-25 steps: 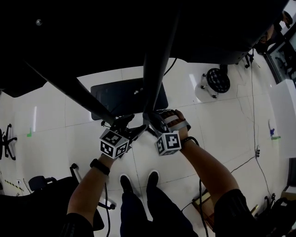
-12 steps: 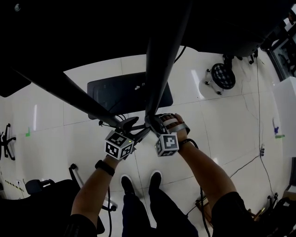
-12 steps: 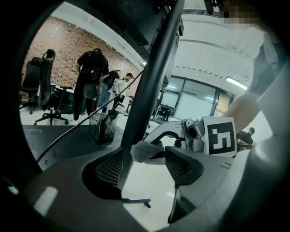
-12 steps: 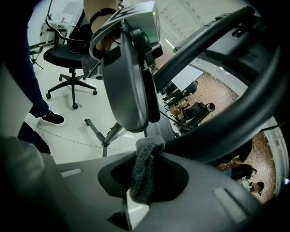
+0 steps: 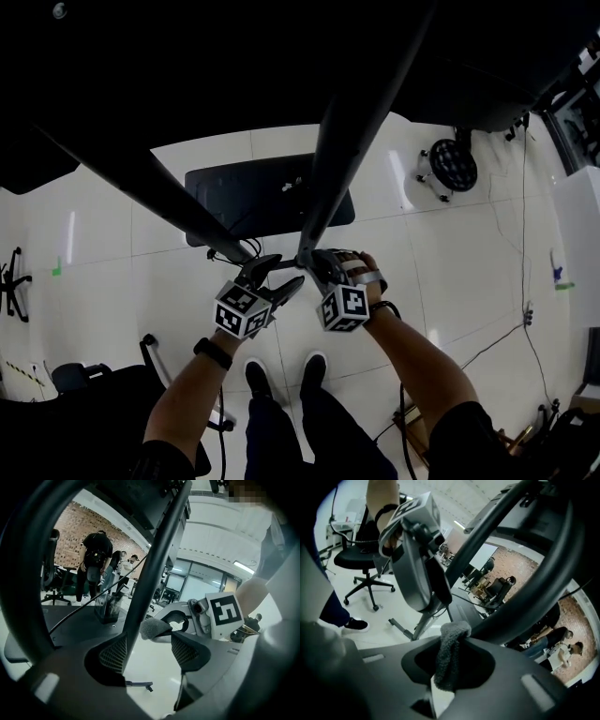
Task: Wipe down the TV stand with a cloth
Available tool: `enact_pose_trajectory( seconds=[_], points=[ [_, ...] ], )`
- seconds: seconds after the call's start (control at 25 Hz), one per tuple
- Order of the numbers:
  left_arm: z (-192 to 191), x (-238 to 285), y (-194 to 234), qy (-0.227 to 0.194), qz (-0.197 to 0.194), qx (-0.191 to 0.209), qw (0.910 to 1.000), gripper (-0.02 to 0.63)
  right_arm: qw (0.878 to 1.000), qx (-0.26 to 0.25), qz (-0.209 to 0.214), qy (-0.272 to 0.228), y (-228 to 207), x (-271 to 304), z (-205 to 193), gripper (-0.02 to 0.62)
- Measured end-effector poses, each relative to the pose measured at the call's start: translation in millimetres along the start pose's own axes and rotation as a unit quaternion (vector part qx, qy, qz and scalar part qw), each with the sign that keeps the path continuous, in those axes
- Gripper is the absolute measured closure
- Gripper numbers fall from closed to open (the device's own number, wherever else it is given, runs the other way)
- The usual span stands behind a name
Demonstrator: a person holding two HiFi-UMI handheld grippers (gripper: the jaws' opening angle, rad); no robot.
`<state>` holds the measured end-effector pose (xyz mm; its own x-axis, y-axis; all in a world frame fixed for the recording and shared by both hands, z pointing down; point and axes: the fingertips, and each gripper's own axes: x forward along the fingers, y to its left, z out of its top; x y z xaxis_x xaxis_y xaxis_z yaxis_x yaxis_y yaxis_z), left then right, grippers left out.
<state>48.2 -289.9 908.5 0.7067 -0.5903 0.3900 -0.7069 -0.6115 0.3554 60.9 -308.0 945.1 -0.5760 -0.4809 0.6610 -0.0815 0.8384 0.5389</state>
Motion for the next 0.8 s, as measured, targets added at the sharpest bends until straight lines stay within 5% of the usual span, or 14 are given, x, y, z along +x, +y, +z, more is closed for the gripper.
enact_pose_trajectory(
  seconds=[0.24,0.8],
  points=[
    [40.3,-59.0,-45.2,-0.028,-0.017,0.027,0.9991,0.287,0.990,0.107,0.005,-0.088,-16.1,-72.5,76.8,0.537],
    [177.0,-223.1,-148.5,-0.127,-0.021,0.065,0.9896,0.287,0.944,0.240,-0.012,-0.226,-63.8,-249.2,242.6,0.537]
  ],
)
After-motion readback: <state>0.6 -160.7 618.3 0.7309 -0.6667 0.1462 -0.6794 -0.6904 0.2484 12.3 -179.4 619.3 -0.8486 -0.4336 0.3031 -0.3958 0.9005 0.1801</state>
